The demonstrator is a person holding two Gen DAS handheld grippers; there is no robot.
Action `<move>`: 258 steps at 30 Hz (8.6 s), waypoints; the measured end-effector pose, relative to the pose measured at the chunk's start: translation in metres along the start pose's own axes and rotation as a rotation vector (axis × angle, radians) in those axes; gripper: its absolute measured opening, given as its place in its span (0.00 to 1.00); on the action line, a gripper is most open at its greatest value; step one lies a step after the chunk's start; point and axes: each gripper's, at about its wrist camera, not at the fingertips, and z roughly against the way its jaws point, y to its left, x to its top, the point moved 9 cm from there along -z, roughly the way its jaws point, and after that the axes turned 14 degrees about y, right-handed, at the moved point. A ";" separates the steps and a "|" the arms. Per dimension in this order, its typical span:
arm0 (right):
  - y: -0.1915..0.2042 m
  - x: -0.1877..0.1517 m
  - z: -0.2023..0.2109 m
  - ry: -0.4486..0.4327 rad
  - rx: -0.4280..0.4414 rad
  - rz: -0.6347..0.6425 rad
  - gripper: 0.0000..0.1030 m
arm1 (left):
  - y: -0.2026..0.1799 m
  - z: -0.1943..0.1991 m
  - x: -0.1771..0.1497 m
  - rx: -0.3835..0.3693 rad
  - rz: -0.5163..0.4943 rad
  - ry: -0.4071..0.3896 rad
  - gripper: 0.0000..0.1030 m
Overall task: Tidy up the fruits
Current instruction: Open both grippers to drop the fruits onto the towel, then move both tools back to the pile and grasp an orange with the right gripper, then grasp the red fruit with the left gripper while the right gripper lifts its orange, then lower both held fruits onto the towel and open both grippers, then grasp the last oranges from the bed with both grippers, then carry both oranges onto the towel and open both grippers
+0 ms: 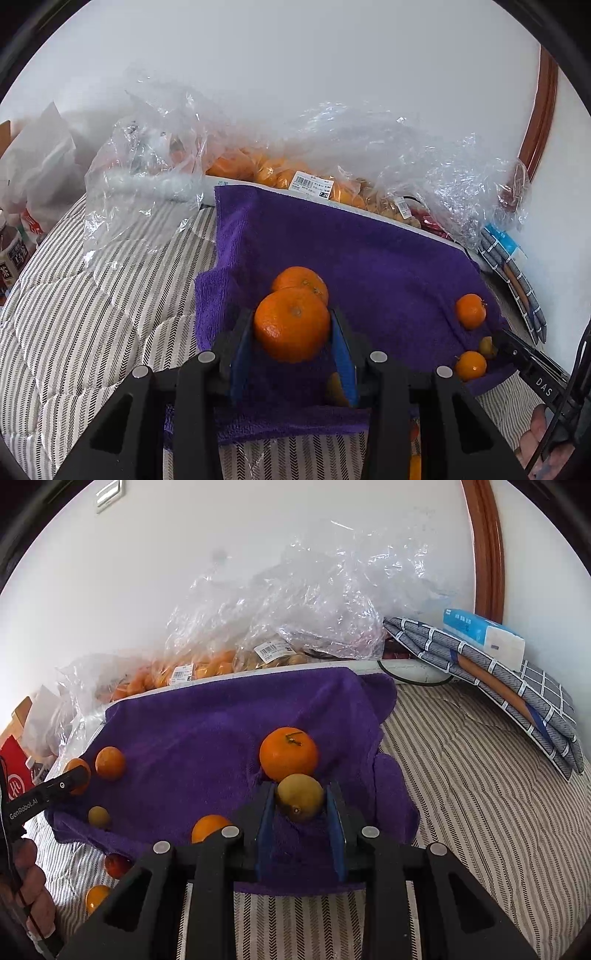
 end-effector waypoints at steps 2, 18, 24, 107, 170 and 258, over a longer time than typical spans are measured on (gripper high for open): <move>-0.001 0.000 0.000 0.000 0.004 -0.005 0.35 | 0.000 0.000 0.000 0.001 -0.002 -0.001 0.37; 0.008 0.001 0.011 -0.046 0.077 0.004 0.52 | -0.004 0.006 0.000 0.005 -0.023 -0.029 0.47; 0.002 0.005 0.018 -0.086 0.105 -0.034 0.52 | -0.004 0.011 -0.001 0.014 -0.029 -0.047 0.47; -0.006 -0.095 0.042 0.111 0.061 0.068 0.31 | -0.078 -0.011 -0.074 -0.015 -0.066 0.300 0.37; -0.001 0.003 -0.012 0.071 0.053 0.086 0.31 | -0.034 -0.027 -0.001 -0.088 0.020 0.168 0.23; 0.015 0.002 0.009 0.043 0.033 0.135 0.36 | -0.062 -0.008 0.004 -0.008 -0.127 0.170 0.38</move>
